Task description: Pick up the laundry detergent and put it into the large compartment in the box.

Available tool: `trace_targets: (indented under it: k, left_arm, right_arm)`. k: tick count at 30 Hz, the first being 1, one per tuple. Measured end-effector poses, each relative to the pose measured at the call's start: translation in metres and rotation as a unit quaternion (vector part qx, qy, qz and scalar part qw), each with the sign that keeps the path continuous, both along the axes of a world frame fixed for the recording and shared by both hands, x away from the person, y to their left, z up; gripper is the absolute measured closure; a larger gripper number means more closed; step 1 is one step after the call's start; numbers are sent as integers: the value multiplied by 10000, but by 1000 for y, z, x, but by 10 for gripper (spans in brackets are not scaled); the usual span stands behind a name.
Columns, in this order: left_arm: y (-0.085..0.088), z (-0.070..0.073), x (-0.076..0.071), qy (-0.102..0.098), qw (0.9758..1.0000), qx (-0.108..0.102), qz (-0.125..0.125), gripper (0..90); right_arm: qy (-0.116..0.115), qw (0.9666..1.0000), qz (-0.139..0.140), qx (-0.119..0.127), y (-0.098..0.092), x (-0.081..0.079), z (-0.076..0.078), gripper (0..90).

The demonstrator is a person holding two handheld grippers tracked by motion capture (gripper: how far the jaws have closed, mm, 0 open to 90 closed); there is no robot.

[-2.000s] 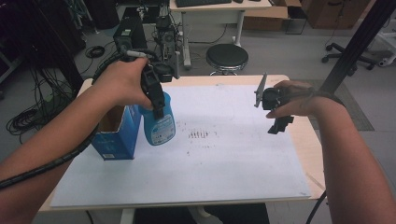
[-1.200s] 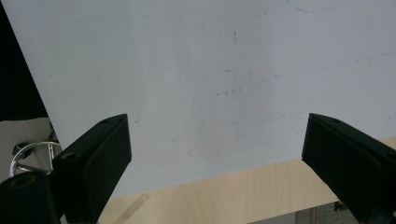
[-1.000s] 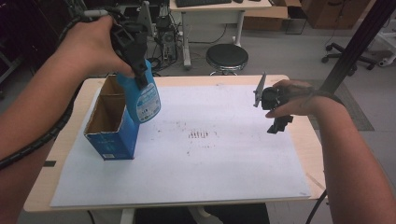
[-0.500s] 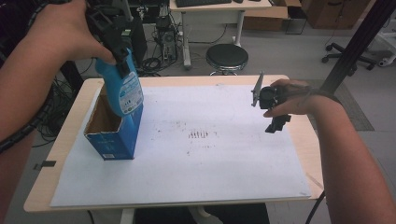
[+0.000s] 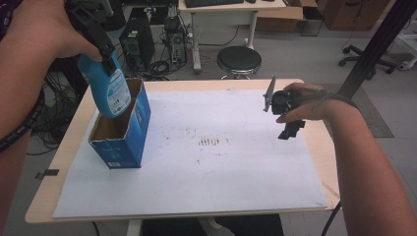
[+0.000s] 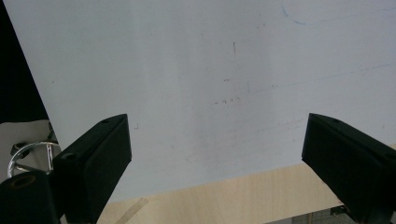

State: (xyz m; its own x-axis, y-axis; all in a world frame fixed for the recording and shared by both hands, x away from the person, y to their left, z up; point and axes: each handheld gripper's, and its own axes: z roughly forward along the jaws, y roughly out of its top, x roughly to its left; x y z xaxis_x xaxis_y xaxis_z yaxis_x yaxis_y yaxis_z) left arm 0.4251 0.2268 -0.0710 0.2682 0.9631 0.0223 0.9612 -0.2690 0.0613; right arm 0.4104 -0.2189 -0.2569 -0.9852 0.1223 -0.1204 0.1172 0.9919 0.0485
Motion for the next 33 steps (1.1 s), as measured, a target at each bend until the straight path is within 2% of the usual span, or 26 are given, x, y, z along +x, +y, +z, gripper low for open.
trace_targets:
  k: [6,10,19,33]
  left_arm:
    - [10,-4,4,-90,9993,0,367,377]
    - [14,-7,5,-152,9987,32,493,377]
    - [17,-16,8,-115,9975,21,702,377]
    - [21,-39,11,-10,9977,32,683,377]
  right_arm:
    - [-3,10000,-4,-10,0,0,1,81]
    - [-4,10000,-1,-14,0,0,0,82]
    - [8,10000,2,-15,1,0,0,81]
    - [1,10000,4,-1,-1,-1,0,83]
